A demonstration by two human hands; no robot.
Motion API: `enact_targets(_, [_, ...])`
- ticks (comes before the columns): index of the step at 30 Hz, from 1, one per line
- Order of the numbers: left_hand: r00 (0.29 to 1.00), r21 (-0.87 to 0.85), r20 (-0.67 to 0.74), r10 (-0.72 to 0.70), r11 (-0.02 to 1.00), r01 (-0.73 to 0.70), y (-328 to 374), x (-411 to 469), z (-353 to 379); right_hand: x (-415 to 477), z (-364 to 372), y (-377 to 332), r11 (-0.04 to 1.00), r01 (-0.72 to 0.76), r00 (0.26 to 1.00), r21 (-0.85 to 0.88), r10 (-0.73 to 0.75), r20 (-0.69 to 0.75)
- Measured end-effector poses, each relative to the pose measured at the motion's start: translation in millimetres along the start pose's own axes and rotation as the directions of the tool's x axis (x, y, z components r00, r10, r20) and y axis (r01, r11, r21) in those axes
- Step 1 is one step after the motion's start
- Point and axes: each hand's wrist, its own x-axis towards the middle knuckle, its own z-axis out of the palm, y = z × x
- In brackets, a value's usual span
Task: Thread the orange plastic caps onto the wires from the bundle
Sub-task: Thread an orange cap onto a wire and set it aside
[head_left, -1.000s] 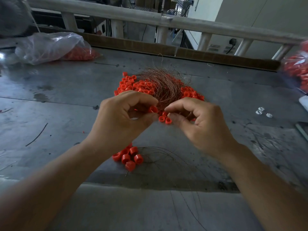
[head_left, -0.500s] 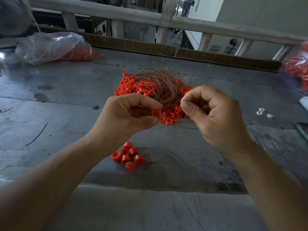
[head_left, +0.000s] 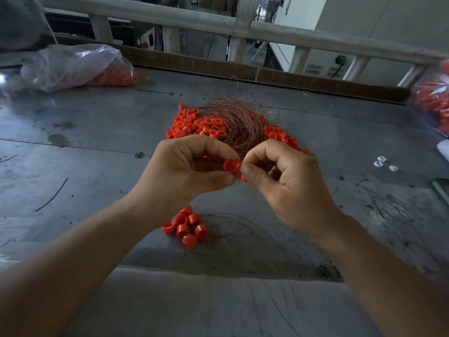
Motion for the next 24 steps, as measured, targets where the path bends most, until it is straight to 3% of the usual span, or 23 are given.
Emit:
enact_targets(14, [1.000,-0.007,-0.023,0.016,1.000,-0.017,-1.9,-1.0,0.4,-2.1,2.8,-2.0,0.998,0.002,0.999,-0.058,-0.004,-0.035])
enact_targets(20, [0.997,-0.205,0.071,-0.013,0.978,0.027,-4.4,0.0,-4.9,-1.2,-2.8,-1.3,0.999,-0.052,0.996,-0.006,0.052,-0.066])
enact_targets(24, [0.997,-0.217,0.082,-0.004,0.976,0.021,-4.3,-0.2,-5.4,-1.3,-3.0,-1.0,0.998,-0.061,0.996,-0.013,0.060,-0.060])
